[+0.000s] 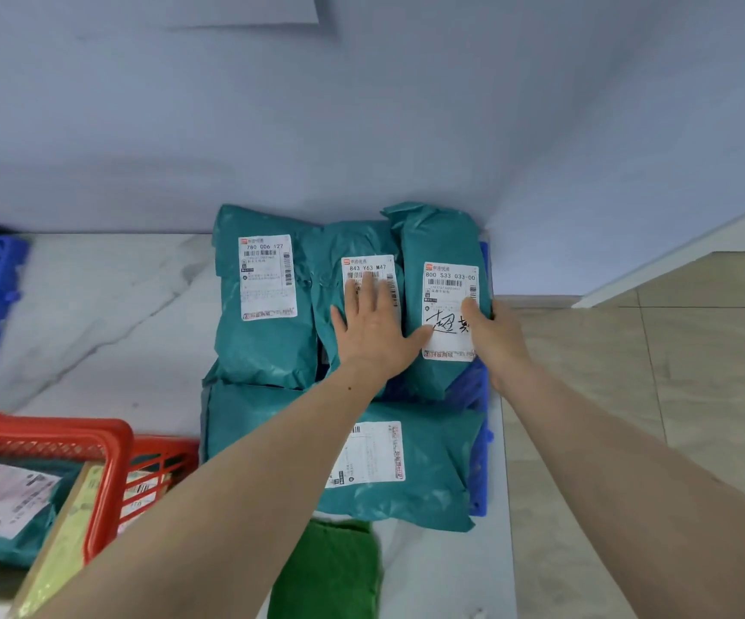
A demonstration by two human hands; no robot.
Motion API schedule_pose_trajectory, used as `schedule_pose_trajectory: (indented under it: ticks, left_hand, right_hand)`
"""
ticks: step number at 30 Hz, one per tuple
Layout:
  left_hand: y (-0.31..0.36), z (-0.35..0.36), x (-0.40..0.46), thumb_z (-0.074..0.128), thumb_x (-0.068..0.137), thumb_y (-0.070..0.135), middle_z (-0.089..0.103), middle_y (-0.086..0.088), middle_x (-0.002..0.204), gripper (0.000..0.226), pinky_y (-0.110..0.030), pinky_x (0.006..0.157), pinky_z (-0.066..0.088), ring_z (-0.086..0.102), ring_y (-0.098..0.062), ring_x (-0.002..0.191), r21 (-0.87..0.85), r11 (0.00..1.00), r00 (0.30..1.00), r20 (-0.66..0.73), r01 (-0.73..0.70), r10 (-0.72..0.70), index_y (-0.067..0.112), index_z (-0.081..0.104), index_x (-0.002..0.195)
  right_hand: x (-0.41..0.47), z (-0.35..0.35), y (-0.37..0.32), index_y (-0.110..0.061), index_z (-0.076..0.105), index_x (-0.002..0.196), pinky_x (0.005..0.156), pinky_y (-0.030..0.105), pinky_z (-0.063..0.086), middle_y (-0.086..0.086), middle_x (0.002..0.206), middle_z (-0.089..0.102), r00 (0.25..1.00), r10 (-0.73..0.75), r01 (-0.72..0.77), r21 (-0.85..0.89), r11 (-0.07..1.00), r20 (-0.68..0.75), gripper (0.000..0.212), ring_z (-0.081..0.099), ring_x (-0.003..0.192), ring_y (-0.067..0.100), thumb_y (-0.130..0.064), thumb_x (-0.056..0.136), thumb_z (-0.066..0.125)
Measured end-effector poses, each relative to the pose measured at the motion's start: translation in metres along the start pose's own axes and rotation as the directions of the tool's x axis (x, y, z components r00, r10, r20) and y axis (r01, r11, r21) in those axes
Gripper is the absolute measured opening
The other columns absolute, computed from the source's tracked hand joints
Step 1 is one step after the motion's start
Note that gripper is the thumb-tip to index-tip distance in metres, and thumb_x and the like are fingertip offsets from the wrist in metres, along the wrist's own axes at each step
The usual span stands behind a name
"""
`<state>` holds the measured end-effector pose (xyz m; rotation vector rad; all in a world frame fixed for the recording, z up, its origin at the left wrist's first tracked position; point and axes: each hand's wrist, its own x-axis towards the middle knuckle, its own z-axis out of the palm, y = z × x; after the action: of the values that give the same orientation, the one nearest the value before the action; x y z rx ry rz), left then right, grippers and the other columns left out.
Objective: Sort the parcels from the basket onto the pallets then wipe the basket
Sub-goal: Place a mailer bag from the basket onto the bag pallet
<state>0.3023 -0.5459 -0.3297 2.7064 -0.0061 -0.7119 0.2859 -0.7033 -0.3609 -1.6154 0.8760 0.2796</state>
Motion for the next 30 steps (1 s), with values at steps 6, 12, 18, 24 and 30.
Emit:
schedule_pose_trajectory:
  ticks: [6,12,18,24,30]
  left_hand:
    - [0.001,-0.016,-0.015,0.047,0.092,0.061,0.0,-0.004,0.166,0.087,-0.047,0.122,0.0,-0.008,-0.022,0.152,-0.112,0.994,1.0,-0.006,0.009,-0.01,0.014,0.012,0.157]
    - [0.001,-0.053,-0.063,0.055,0.098,0.033,0.041,-0.004,0.152,0.055,-0.034,0.112,0.03,0.037,-0.022,0.14,-0.45,0.893,0.99,-0.132,-0.023,-0.041,0.014,0.04,0.147]
    - [-0.016,-0.087,-0.126,0.053,0.099,0.034,0.048,-0.001,0.147,0.049,-0.033,0.111,0.034,0.042,-0.019,0.137,-0.586,0.809,0.973,-0.167,0.033,-0.16,0.016,0.045,0.144]
    - [-0.052,-0.124,-0.193,0.053,0.099,0.034,0.055,-0.003,0.141,0.043,-0.031,0.106,0.037,0.049,-0.019,0.13,-0.631,0.774,0.935,-0.243,0.049,-0.257,0.013,0.052,0.138]
    - [-0.102,-0.151,-0.24,0.055,0.098,0.032,0.06,-0.006,0.133,0.039,-0.033,0.104,0.043,0.056,-0.02,0.121,-0.682,0.731,0.895,-0.306,0.033,-0.326,0.012,0.058,0.131]
  right_hand:
    - [-0.022,-0.008,-0.01,-0.015,0.046,0.138,0.103,0.048,0.046,0.005,0.13,0.059,0.995,-0.066,0.044,-0.275,0.961,-0.073,0.069,0.053,0.122,0.029,-0.054,0.083,0.06]
    - [-0.067,-0.009,-0.03,-0.01,0.049,0.137,0.108,0.037,0.028,0.012,0.141,0.05,0.964,-0.255,0.197,-0.445,0.873,-0.073,0.048,0.039,0.131,0.032,-0.037,0.097,0.052]
    - [-0.133,0.005,-0.051,-0.018,0.048,0.141,0.116,0.043,0.03,0.003,0.145,0.049,0.941,-0.338,0.323,-0.298,0.898,0.0,0.043,0.036,0.138,0.026,-0.031,0.099,0.051]
    - [-0.2,0.044,-0.067,-0.018,0.05,0.134,0.113,0.042,0.035,-0.002,0.132,0.057,0.919,-0.384,0.394,-0.237,0.888,0.087,0.037,0.045,0.131,0.023,-0.029,0.099,0.052]
    - [-0.27,0.097,-0.086,-0.017,0.05,0.133,0.106,0.037,0.04,-0.007,0.12,0.054,0.892,-0.408,0.443,-0.185,0.877,0.196,0.036,0.051,0.12,0.015,-0.031,0.101,0.05]
